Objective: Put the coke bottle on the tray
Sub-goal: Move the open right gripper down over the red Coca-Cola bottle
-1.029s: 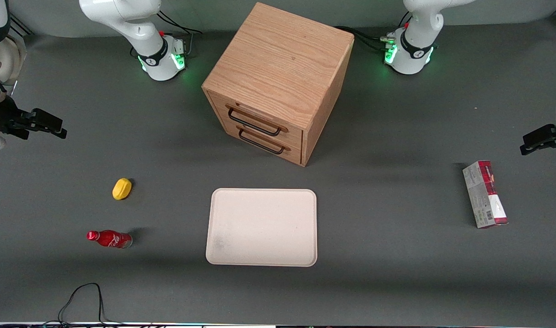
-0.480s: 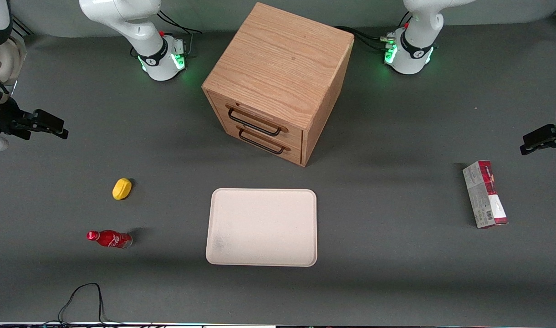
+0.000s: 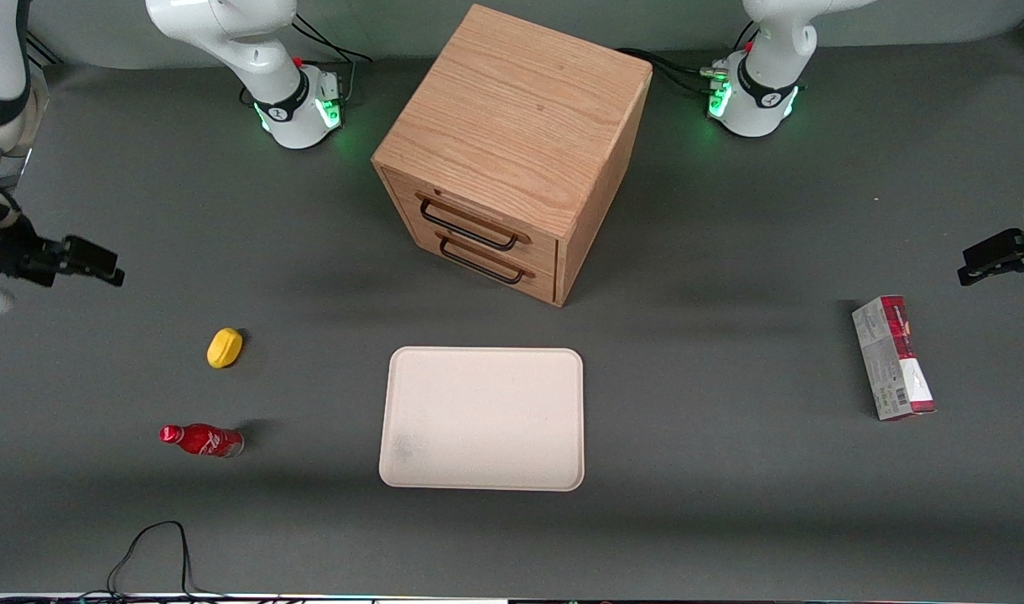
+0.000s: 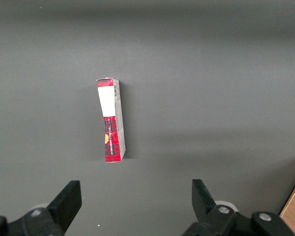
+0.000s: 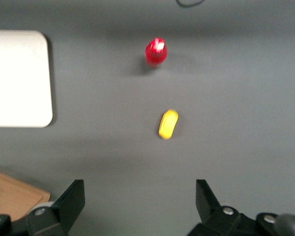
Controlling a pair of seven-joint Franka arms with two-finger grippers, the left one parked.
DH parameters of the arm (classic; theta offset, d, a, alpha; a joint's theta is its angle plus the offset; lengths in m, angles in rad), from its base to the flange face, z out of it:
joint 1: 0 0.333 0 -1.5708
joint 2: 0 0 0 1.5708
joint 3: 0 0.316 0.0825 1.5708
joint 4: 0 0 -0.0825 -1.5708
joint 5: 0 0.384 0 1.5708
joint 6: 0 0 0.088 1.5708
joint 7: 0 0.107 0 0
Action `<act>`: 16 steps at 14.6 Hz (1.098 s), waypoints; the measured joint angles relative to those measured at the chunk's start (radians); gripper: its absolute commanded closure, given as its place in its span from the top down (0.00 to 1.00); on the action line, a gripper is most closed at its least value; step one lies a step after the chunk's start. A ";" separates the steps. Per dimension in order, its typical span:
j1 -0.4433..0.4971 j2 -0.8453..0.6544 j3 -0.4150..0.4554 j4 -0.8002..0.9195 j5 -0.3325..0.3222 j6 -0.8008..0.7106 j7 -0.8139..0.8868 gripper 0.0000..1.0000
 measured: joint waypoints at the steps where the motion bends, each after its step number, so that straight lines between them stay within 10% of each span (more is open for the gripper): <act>1: -0.007 0.057 0.000 0.061 0.000 0.002 0.000 1.00; 16: -0.092 0.523 0.050 0.264 0.090 0.311 -0.093 1.00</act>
